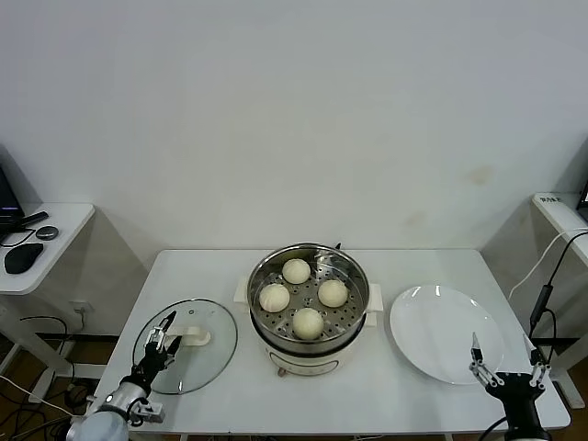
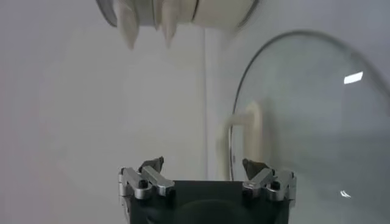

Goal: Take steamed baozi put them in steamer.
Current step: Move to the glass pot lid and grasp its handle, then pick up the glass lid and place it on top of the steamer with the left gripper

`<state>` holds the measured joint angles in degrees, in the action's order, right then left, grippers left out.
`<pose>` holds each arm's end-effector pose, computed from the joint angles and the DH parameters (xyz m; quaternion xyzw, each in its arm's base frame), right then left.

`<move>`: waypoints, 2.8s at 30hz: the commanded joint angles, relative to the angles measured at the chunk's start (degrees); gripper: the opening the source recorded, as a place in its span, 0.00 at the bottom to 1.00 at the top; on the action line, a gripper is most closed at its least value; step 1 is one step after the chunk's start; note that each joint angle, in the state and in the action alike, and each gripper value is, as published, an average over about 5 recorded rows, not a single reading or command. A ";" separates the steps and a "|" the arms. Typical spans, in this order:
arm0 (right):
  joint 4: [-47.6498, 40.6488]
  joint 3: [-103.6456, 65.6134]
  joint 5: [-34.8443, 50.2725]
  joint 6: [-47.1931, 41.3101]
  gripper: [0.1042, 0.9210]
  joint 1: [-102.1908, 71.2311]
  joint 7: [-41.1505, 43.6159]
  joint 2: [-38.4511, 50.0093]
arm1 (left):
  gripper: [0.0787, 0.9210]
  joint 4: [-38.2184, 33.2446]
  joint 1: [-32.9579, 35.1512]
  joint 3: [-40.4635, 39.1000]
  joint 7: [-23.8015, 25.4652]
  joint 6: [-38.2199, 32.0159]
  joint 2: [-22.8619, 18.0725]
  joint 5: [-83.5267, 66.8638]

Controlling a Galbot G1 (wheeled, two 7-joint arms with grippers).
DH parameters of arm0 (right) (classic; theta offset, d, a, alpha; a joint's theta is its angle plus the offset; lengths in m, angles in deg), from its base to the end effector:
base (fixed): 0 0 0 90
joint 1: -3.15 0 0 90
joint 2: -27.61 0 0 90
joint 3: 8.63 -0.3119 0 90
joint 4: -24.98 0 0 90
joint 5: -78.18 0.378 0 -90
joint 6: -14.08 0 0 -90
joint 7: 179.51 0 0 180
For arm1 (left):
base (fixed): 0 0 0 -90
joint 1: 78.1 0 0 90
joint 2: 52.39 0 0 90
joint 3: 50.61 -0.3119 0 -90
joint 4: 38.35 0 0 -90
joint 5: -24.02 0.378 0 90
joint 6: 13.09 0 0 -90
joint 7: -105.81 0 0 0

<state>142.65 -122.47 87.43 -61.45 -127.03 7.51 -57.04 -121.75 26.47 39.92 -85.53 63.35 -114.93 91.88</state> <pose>0.1545 -0.1474 -0.2917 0.0819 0.9915 -0.0950 0.0337 0.2845 0.1669 -0.3981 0.1270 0.6880 0.7145 0.0091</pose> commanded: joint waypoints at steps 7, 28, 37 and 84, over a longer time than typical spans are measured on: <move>-0.33 0.30 -0.48 0.98 0.88 -0.18 -0.16 -0.54 | 0.86 7.04 -8.18 -0.81 0.60 0.19 -0.39 2.44; -0.31 2.06 -0.95 1.45 0.88 0.29 -0.31 -0.14 | 0.17 -4.77 -0.06 0.44 -1.36 2.28 0.34 -8.30; 0.08 3.33 -1.67 1.25 0.88 -0.33 0.28 0.82 | 0.12 -25.69 12.10 4.32 0.36 17.22 6.54 -15.64; -7.80 14.05 -12.78 3.76 0.88 2.71 -2.91 -0.49 | 0.12 -25.97 -25.02 -41.94 30.10 46.78 -10.87 7.92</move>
<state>134.99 -109.13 74.41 -57.58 -124.41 4.86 -57.49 -150.63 3.58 2.98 -57.85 108.96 -119.60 93.17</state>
